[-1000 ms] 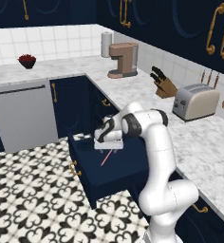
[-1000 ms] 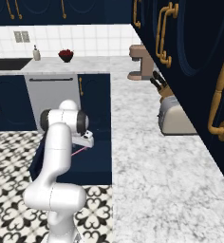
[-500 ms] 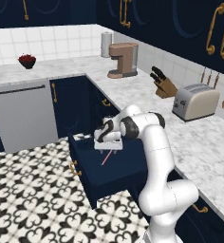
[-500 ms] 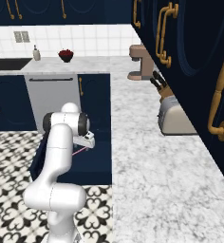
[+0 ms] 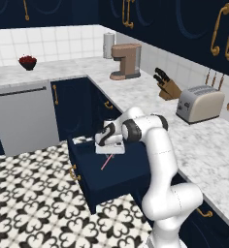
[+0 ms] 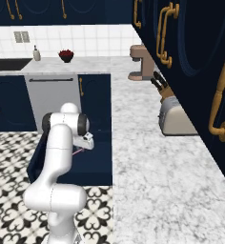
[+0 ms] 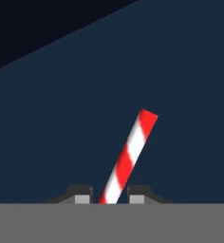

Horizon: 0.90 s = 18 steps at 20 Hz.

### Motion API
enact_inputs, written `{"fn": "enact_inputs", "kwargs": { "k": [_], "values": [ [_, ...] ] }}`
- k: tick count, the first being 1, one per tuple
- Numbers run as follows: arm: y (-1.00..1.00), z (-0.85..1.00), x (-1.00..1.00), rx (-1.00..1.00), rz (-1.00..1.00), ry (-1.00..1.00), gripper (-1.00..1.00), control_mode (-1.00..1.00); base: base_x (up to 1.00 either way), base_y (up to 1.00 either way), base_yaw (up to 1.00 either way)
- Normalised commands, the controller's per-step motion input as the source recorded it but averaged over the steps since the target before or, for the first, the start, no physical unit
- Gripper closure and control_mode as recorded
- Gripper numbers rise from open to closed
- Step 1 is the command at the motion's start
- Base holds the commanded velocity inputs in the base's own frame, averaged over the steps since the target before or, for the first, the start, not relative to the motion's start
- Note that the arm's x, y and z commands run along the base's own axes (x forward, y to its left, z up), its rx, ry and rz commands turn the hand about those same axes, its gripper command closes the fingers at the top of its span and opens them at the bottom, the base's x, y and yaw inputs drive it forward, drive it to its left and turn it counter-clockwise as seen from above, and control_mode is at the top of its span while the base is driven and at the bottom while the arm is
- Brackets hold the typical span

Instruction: Take a straw from the drawer in front and place it inside the glass cup on the dining counter.

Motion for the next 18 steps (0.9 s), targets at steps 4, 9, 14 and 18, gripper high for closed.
{"fn": "enact_inputs", "kwargs": {
  "k": [4, 9, 14, 18],
  "values": [
    [0.00, 0.00, -0.22, -0.02, 0.00, -0.01, 1.00, -1.00, 0.00, 0.00, 0.00],
    [0.00, 0.28, -0.08, 0.00, 0.00, -0.10, 1.00, -1.00, 0.00, 0.00, 0.00],
    [0.00, 1.00, -0.09, 0.01, 0.07, -0.29, 1.00, -1.00, 0.00, 0.00, 0.00],
    [0.00, 1.00, 0.09, 0.01, 0.13, -0.20, 1.00, -1.00, 0.00, 0.00, 0.00]
  ]
}}
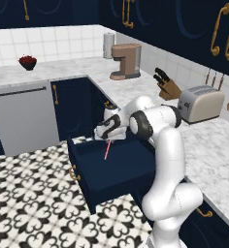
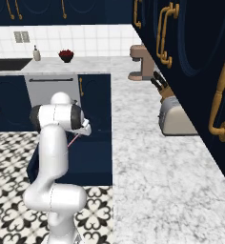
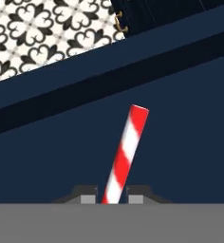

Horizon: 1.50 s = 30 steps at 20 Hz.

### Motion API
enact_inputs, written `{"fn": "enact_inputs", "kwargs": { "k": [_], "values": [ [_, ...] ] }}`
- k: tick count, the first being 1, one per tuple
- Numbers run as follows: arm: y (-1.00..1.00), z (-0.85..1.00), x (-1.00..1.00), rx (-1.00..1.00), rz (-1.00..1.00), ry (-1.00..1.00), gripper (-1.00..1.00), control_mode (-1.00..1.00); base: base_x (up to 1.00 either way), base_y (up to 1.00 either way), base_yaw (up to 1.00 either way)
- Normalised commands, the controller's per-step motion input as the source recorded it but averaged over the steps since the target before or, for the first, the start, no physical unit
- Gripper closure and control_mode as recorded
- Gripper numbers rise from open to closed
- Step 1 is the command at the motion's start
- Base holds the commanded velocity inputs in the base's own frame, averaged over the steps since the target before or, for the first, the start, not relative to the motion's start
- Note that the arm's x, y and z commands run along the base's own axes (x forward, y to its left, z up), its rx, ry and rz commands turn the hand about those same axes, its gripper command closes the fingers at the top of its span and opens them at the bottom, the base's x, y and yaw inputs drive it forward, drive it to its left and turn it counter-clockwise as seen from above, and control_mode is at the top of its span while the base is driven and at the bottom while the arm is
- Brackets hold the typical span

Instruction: Take a straw from the drawer in front and place it inside the glass cup on the dining counter.

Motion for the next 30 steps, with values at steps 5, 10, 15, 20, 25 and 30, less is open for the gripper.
{"fn": "enact_inputs", "kwargs": {
  "k": [5, 10, 15, 20, 25, 30],
  "values": [
    [0.00, 1.00, 0.10, 0.00, 0.18, -0.03, 1.00, -1.00, 0.00, 0.00, 0.00],
    [0.00, 1.00, -0.04, 0.00, 0.26, -0.02, 1.00, -1.00, 0.00, 0.00, 0.00],
    [0.00, 1.00, -0.44, -0.05, 0.24, -0.15, 1.00, -1.00, 0.00, 0.00, 0.00],
    [0.00, 0.92, -0.76, -0.08, 0.18, -0.21, 1.00, -1.00, 0.00, 0.00, 0.00],
    [0.00, 0.57, -0.72, -0.05, 0.07, -0.22, 1.00, -1.00, 0.00, 0.00, 0.00],
    [-0.08, 0.39, -0.71, -0.01, 0.01, -0.20, 1.00, -1.00, 0.00, 0.00, 0.00]
  ]
}}
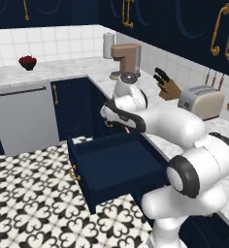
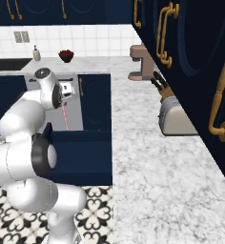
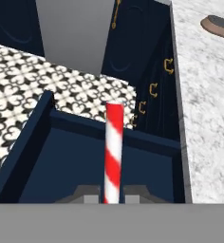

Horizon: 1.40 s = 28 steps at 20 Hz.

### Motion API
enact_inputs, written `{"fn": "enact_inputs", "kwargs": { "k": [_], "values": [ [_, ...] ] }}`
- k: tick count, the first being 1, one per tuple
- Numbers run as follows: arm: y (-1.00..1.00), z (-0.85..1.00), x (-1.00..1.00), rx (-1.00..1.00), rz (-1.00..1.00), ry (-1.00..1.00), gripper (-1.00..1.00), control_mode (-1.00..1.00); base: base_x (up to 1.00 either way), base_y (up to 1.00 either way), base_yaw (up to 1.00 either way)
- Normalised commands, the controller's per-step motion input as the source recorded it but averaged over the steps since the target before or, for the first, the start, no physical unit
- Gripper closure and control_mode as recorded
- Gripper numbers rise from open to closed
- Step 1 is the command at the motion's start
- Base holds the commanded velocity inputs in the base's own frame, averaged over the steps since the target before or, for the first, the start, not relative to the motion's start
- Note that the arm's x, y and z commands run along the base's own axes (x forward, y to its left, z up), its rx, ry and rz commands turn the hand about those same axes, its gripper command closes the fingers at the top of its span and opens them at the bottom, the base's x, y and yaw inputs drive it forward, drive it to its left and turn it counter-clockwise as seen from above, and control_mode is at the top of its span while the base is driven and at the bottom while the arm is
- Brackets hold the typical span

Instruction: Take a straw from the drawer in front and place it inside the glass cup on the dining counter.

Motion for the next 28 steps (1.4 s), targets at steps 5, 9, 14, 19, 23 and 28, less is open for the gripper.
{"fn": "enact_inputs", "kwargs": {
  "k": [5, 9, 14, 19, 23, 28],
  "values": [
    [-0.08, 0.15, -0.48, 0.00, 0.00, -0.09, 1.00, -1.00, 0.00, 0.00, 0.00],
    [-0.07, 0.01, -0.09, 0.00, 0.00, 0.00, 1.00, -1.00, 0.00, 0.00, 0.00],
    [-0.01, 0.01, -0.07, 0.00, 0.00, 0.00, 1.00, 1.00, -0.73, 0.00, 0.00],
    [0.00, 0.00, 0.00, 0.00, 0.00, 0.00, 1.00, 1.00, -0.96, 0.18, 0.32],
    [0.00, 0.00, 0.00, 0.00, 0.00, 0.00, 1.00, 1.00, -0.32, 0.50, 0.72],
    [0.00, 0.00, 0.00, 0.00, 0.00, 0.00, 1.00, 1.00, 0.01, 0.64, 0.79]
  ]
}}
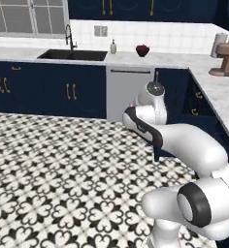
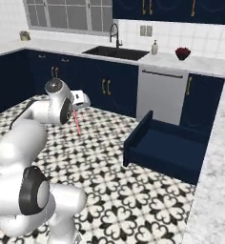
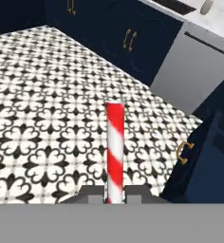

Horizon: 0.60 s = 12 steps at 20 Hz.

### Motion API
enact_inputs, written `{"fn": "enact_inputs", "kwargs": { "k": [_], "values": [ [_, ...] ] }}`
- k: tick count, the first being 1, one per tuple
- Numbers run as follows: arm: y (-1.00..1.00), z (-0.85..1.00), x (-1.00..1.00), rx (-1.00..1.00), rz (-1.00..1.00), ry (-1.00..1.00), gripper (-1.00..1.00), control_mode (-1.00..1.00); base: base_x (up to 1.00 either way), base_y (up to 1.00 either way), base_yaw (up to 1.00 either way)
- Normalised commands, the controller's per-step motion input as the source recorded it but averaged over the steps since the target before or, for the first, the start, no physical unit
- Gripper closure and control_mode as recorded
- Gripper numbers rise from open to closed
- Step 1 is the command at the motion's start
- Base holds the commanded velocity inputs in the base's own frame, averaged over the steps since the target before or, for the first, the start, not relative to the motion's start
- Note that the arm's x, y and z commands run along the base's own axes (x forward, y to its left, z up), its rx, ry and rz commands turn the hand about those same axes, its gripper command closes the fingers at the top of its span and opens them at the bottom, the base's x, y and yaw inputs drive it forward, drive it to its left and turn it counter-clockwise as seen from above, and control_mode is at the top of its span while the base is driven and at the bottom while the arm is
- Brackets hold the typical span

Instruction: Take a straw from the drawer in front and place it inside the glass cup on the dining counter.

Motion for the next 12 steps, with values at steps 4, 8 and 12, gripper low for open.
{"fn": "enact_inputs", "kwargs": {
  "k": [4, 8, 12],
  "values": [
    [0.00, 0.00, 0.00, 0.00, 0.00, 0.00, 1.00, 1.00, 0.21, 0.69, 0.72],
    [0.00, 0.00, 0.00, 0.00, 0.00, 0.00, 1.00, 1.00, 0.27, 0.67, 0.66],
    [0.00, 0.00, 0.00, 0.00, 0.00, 0.00, 1.00, 1.00, 0.26, 0.71, 0.59]
  ]
}}
